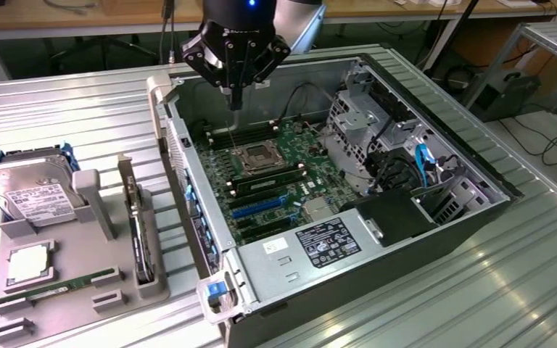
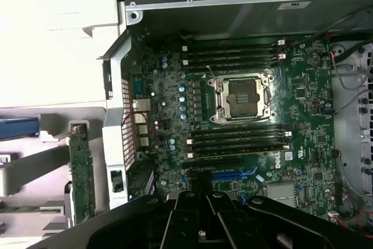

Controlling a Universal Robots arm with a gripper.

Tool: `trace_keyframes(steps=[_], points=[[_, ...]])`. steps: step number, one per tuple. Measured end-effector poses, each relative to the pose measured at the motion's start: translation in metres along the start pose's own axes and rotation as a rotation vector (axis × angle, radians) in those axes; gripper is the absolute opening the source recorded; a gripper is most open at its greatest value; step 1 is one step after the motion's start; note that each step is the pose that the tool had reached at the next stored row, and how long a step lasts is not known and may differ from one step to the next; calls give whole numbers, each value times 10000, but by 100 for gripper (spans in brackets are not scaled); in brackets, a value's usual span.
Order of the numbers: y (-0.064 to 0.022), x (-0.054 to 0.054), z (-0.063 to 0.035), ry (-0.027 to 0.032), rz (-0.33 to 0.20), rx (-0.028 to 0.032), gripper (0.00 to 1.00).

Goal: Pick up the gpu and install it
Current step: 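Reach for the gpu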

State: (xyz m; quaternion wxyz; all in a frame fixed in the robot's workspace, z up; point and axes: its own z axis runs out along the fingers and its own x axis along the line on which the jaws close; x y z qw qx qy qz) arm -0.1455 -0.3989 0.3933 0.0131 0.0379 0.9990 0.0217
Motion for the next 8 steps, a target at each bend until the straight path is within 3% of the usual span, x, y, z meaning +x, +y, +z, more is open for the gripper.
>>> trace_keyframes(steps=[8], points=[[-2,25,-1,0,0,0,11]])
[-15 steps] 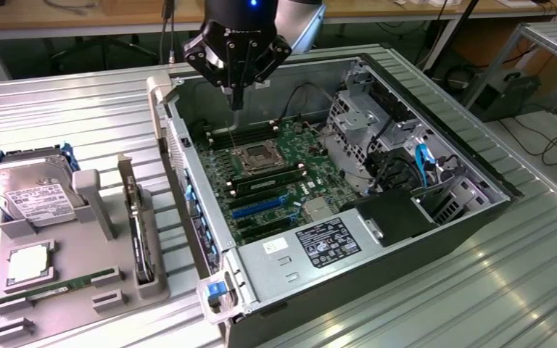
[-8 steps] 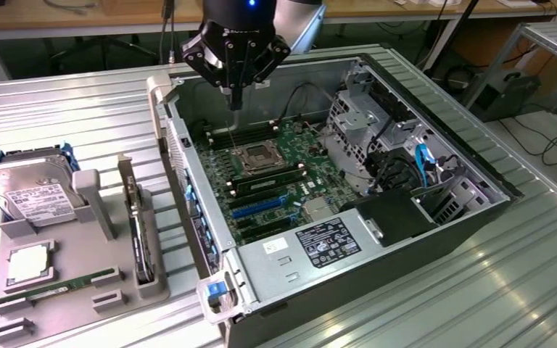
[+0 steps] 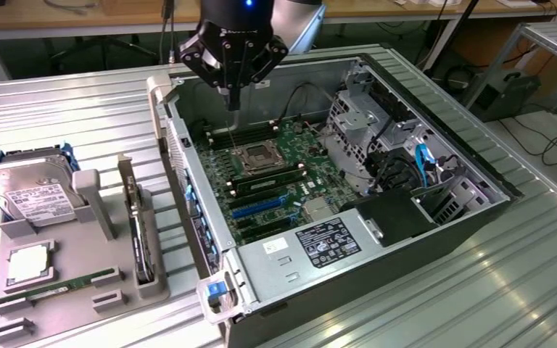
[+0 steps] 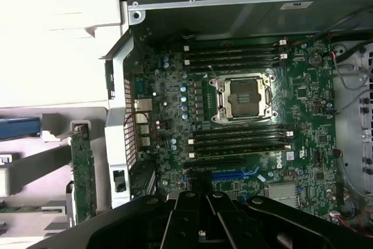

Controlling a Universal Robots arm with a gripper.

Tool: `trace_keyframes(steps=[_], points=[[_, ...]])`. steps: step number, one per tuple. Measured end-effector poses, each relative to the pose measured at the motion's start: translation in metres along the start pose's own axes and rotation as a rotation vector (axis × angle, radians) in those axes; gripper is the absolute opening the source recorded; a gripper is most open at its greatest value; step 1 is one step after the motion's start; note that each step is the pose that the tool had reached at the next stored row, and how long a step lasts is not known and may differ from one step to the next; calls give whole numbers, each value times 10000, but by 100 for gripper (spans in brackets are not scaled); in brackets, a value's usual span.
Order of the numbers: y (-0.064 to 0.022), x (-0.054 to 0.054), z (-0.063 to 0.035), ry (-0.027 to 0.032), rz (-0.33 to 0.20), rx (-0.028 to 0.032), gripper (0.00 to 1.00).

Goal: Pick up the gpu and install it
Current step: 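Reach for the gpu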

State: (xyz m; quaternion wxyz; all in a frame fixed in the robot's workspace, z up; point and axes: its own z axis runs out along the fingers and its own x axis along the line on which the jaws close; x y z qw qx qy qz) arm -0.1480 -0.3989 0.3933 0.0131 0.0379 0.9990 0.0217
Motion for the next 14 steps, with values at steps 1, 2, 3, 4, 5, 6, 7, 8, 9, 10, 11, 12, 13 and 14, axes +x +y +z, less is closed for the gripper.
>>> trace_keyframes(steps=[1,2,3,4,5,6,7,8,9,10,11,12,13,14], points=[[0,4,0,0,-1,0,11],[-1,8,0,0,0,0,11],[-1,12,0,0,0,1,11],[-1,18,0,0,0,1,11],[-2,24,0,0,0,0,11],[-3,33,-1,0,0,0,11],[-4,46,-1,0,0,1,11],[-4,56,-1,1,0,1,11],[-5,64,-1,0,0,0,11],[-5,71,-1,0,0,0,11],[-6,78,-2,0,0,1,11],[-7,88,-2,0,0,1,11],[-7,94,-2,0,0,0,11],[-7,101,-2,0,0,0,11]])
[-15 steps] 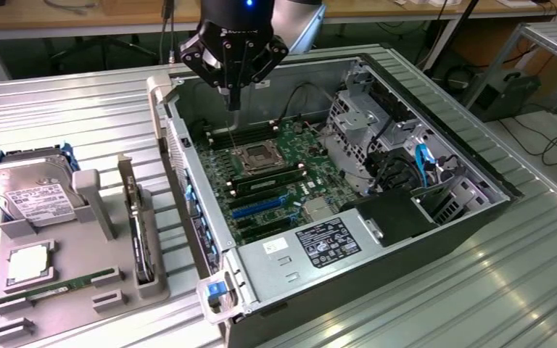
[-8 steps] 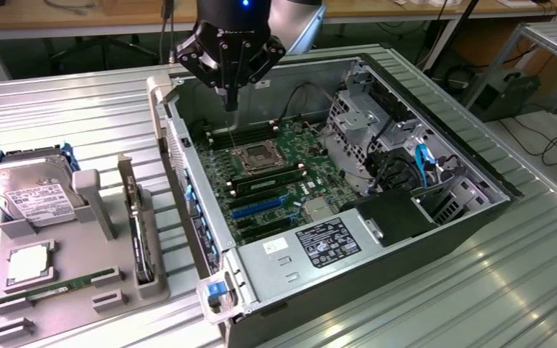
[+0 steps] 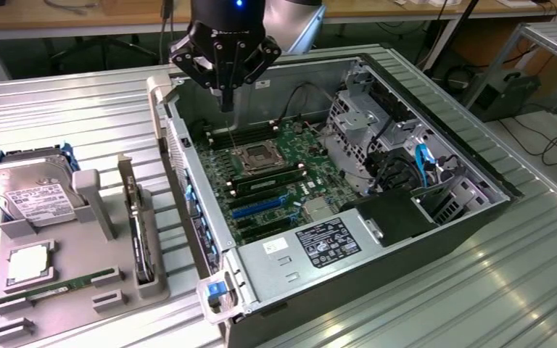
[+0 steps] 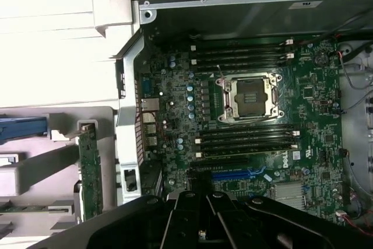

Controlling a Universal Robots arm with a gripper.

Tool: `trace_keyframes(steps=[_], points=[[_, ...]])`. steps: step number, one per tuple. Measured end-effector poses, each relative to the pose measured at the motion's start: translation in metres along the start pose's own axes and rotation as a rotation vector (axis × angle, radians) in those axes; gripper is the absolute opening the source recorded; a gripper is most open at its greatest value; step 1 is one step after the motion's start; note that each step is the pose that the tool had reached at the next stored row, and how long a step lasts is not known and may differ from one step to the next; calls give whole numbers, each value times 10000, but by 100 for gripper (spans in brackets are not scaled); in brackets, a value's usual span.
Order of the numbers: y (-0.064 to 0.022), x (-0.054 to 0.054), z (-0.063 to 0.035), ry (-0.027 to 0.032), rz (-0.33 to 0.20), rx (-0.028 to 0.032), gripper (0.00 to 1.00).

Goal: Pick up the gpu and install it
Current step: 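Reach for the gpu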

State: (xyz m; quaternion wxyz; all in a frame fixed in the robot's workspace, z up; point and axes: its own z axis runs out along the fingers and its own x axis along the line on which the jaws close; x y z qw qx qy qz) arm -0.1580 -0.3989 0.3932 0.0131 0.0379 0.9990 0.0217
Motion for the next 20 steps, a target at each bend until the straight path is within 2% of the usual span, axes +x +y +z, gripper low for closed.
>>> trace_keyframes(steps=[20], points=[[-12,158,-4,0,0,0,11]])
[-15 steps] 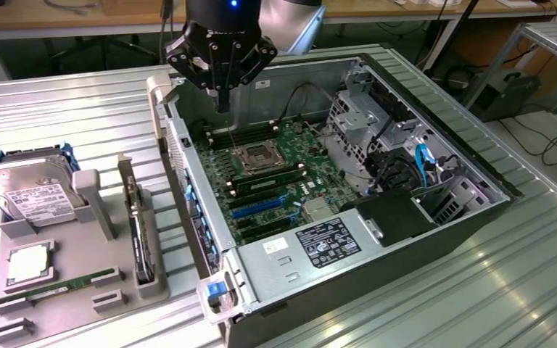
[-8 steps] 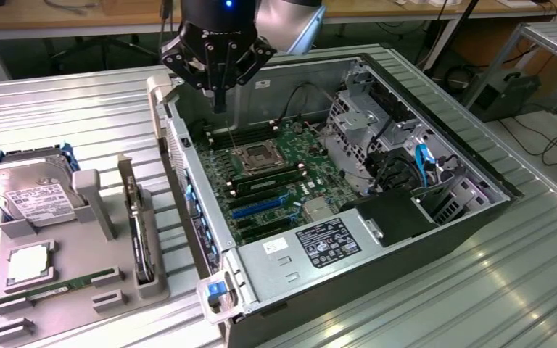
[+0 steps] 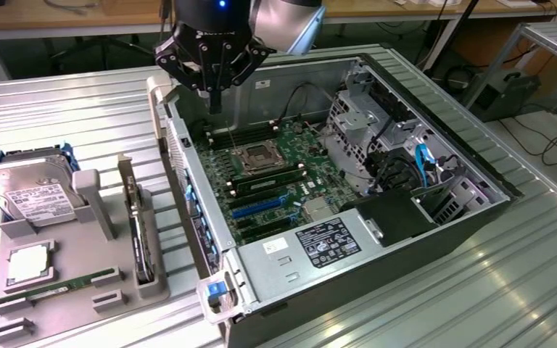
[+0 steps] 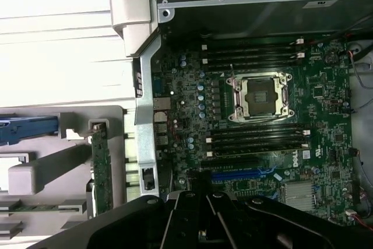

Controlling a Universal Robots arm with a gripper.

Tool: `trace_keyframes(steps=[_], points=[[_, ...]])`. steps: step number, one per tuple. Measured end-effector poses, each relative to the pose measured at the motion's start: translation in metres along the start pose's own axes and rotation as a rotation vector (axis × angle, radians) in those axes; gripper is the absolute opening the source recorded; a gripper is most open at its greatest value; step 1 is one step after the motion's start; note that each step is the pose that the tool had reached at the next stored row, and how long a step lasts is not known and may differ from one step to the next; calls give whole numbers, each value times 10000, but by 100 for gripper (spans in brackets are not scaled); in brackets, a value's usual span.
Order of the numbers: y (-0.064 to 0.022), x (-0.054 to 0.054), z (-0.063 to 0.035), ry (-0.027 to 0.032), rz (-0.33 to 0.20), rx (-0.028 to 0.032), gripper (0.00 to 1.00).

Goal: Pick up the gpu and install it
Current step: 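Reach for the gpu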

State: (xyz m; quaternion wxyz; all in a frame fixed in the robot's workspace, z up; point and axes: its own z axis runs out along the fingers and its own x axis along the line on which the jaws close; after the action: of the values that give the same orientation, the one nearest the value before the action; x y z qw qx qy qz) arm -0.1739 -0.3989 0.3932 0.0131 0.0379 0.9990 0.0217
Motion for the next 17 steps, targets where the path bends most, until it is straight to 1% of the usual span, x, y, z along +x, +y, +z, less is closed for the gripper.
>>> trace_keyframes(steps=[17], points=[[-8,105,-2,0,0,0,11]])
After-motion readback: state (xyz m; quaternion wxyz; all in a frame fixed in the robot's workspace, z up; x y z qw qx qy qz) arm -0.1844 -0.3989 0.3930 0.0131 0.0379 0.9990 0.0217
